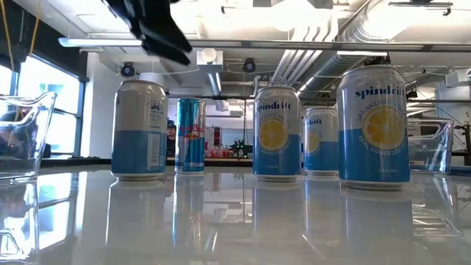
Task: Sort soda cans
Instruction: Put the top blue soda can into the bottom right transparent bin
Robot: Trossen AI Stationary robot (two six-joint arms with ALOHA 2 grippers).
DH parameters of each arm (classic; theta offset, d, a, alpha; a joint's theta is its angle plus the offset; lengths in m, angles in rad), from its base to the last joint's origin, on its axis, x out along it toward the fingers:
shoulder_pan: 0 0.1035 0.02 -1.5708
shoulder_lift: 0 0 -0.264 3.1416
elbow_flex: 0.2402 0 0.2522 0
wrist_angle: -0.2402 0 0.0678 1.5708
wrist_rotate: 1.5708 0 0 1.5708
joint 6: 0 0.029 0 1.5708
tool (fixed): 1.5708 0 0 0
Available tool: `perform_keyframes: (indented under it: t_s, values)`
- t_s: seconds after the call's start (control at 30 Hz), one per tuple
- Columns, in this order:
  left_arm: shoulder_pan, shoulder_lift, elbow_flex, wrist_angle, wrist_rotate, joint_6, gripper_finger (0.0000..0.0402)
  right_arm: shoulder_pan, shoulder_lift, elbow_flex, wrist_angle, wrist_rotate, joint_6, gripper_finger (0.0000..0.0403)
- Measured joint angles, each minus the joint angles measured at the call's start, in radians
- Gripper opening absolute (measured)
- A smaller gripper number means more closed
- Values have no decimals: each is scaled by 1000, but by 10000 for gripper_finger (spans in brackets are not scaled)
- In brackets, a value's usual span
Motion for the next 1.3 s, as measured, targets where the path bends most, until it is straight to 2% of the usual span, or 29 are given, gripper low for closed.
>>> perform_keyframes:
  t_s: [0.1,0.3,0.63,0.83,0.97,1.17,1.3]
  values:
    - [83,39,0,6,114,139,304,-7,0,0,12,4,-32,314]
    - [159,92,0,-11,105,286,318,-6,0,0,13,12,-33,314]
    - [218,227,0,-1,59,260,318,-5,0,-1,14,43,-32,314]
    - [223,286,0,23,96,245,317,-5,1,-1,19,38,-32,314]
    - [223,294,-1,35,117,211,300,-5,1,-1,19,37,-31,314]
    - [186,280,-2,50,121,179,227,-5,1,-1,22,42,-31,314]
    - [124,241,18,32,117,138,221,-5,1,-1,25,46,-31,314]
